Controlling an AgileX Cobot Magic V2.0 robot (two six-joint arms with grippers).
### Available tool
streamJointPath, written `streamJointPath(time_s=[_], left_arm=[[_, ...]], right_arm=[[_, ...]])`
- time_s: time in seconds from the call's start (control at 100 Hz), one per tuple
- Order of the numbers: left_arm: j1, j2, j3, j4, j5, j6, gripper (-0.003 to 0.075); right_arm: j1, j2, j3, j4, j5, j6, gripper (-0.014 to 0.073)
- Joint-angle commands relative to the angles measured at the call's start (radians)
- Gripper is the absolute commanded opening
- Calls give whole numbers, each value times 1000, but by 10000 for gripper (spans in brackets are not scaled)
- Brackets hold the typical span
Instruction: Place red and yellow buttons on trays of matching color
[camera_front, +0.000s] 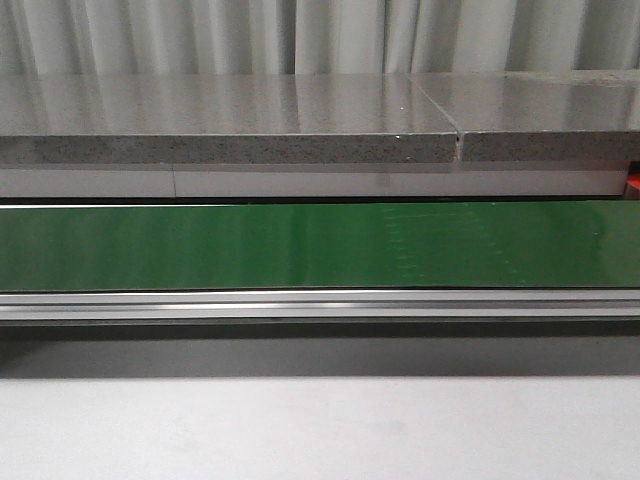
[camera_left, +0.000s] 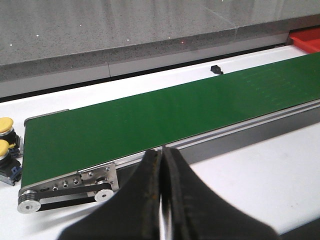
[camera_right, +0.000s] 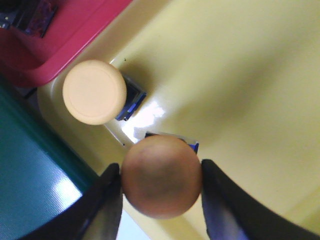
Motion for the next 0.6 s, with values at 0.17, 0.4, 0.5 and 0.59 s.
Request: streamJointPath(time_s=[0.17, 0.4, 0.5, 0.59], left_arm=[[-10, 18, -22, -10, -76, -9, -21], [-10, 18, -22, -10, -76, -9, -21], [-10, 18, -22, -10, -76, -9, -21], [-10, 18, -22, -10, -76, -9, -21]], right_arm=[[-8, 60, -24, 29, -83, 3, 164], [-8, 93, -24, 36, -87, 2, 167], [-8, 95, -24, 36, -88, 2, 189], [-8, 95, -24, 36, -91, 2, 311]])
